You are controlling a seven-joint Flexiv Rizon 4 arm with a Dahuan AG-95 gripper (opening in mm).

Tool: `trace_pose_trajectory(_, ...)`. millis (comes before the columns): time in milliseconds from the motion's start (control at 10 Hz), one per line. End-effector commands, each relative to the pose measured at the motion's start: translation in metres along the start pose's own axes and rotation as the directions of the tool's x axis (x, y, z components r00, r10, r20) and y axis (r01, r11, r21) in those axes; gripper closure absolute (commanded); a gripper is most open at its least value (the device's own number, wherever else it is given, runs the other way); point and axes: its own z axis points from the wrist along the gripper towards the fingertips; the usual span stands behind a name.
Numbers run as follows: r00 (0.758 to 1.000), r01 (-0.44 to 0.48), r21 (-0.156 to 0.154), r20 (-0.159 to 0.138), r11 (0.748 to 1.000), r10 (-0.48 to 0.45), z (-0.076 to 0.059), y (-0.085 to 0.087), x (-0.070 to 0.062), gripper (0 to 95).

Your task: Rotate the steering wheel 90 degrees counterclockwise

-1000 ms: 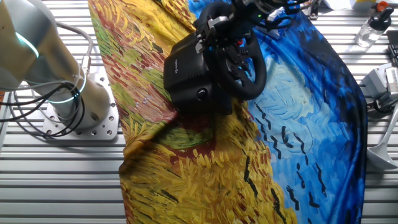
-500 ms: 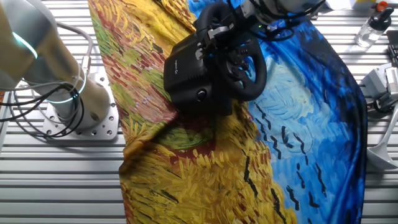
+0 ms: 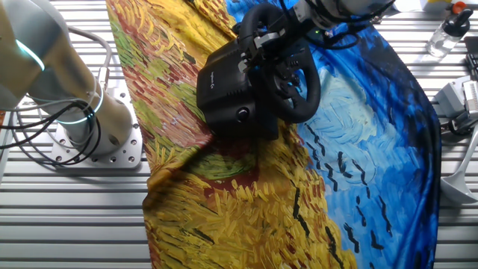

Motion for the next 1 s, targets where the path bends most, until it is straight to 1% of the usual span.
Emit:
trace_pose_trajectory(100, 1.000, 0.021, -0.004, -0.008, 1.000, -0.021, -0.0023, -0.0033, 0.0002, 95.0)
trace_pose_trajectory(300, 0.998, 0.053, -0.009, -0.018, 0.999, -0.053, -0.0056, -0.0053, 0.0006, 95.0)
trace_pose_trajectory(500, 0.996, 0.086, -0.006, -0.029, 0.996, -0.086, -0.0044, -0.0075, 0.0023, 95.0)
trace_pose_trajectory(700, 0.995, 0.091, -0.010, -0.042, 0.996, -0.091, -0.0028, -0.0085, 0.0039, 95.0)
trace_pose_trajectory(900, 0.994, 0.096, -0.018, -0.059, 0.995, -0.097, -0.0040, -0.0067, 0.0052, 95.0)
trace_pose_trajectory(1000, 0.993, 0.101, -0.017, -0.065, 0.995, -0.102, -0.0044, -0.0064, 0.0055, 95.0)
